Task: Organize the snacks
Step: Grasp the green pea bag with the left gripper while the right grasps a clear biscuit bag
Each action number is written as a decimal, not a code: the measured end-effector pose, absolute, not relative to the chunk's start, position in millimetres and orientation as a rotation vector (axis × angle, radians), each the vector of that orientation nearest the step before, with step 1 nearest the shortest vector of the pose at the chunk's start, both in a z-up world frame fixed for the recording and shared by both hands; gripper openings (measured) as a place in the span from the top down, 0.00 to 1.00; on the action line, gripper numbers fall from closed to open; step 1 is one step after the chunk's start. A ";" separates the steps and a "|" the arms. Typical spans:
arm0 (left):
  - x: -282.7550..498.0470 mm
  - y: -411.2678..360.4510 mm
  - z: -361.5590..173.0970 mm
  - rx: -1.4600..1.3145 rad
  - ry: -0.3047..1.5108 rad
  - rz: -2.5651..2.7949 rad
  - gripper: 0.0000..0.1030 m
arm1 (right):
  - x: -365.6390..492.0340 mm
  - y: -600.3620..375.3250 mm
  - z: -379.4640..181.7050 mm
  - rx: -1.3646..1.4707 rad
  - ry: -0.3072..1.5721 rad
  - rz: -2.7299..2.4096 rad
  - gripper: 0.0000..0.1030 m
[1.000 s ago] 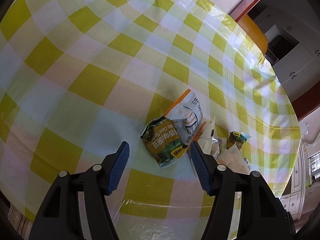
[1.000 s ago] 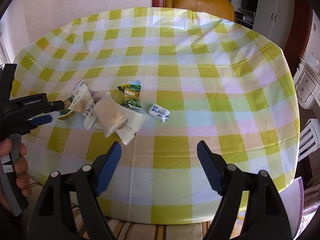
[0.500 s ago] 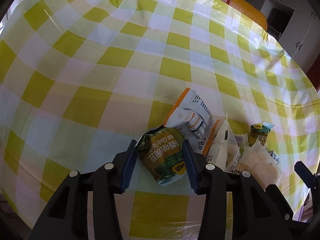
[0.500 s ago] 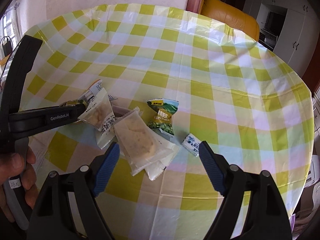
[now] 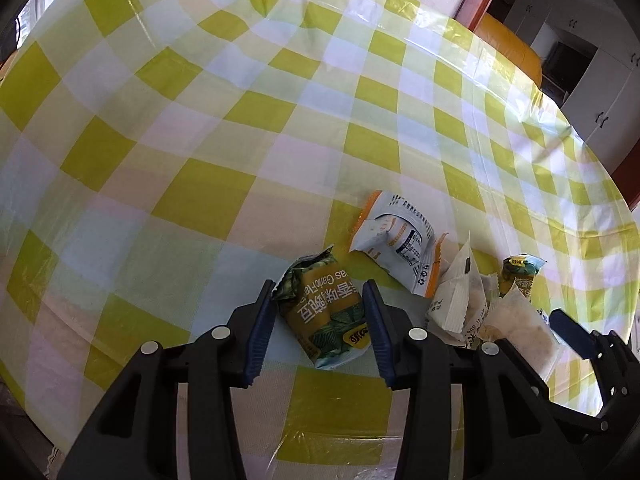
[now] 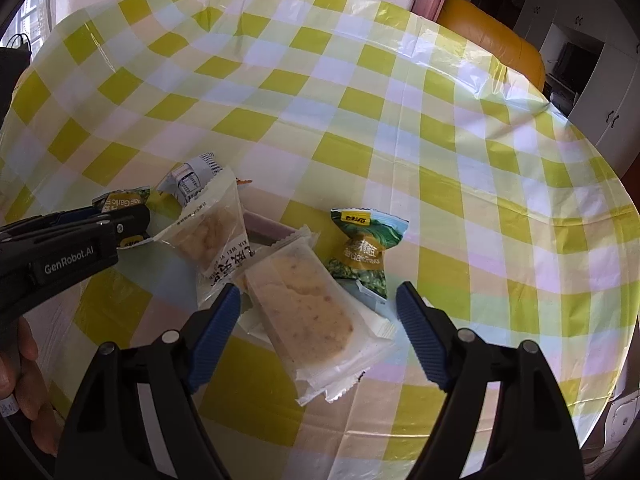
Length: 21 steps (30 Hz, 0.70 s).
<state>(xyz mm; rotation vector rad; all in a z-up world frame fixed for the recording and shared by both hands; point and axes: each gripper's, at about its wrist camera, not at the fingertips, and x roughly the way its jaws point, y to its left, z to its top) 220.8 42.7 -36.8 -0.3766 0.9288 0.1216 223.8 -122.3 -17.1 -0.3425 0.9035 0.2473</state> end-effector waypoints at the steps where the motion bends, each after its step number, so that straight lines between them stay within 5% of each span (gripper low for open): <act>1: 220.3 43.2 -36.3 -0.379 0.926 0.122 0.59 | 224.1 -123.0 -19.2 -0.339 0.919 0.245 0.46; 7: 216.7 40.5 -32.5 -0.366 0.905 0.119 0.59 | 220.4 -131.4 -22.8 -0.283 0.948 0.255 0.64; 21: 195.5 31.6 -18.5 -0.332 0.864 0.105 0.59 | 194.9 -160.0 -4.7 -0.168 0.905 0.214 0.65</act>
